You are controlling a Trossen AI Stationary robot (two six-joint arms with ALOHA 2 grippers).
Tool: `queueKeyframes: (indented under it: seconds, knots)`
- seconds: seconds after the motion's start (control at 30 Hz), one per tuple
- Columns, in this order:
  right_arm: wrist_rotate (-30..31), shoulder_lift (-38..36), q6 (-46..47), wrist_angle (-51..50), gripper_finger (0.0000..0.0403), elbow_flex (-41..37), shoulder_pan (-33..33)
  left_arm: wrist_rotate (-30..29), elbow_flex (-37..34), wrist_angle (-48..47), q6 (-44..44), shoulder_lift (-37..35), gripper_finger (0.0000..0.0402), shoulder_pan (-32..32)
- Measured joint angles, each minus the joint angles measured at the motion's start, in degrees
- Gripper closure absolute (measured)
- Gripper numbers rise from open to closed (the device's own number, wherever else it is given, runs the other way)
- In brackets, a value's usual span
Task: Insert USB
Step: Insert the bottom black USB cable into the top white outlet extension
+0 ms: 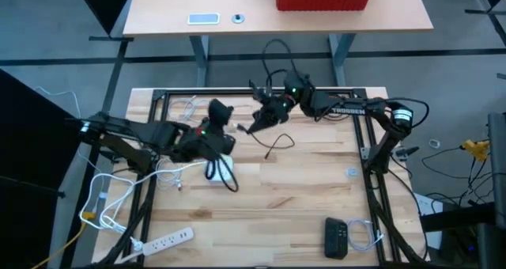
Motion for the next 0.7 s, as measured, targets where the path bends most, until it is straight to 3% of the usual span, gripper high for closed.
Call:
queueKeyframes:
  seconds: [0.3, 0.7]
  knots:
    - [5.3, 0.1, 5.1, 0.1, 0.0403, 2.7, -1.6, 0.2, 0.0, 6.8, 12.0, -1.9, 0.0297, 0.3]
    - [5.4, 0.1, 6.2, 0.4, 0.0403, 2.7, -1.2, 3.2, 0.0, 7.6, 13.7, -1.2, 0.0302, 2.1]
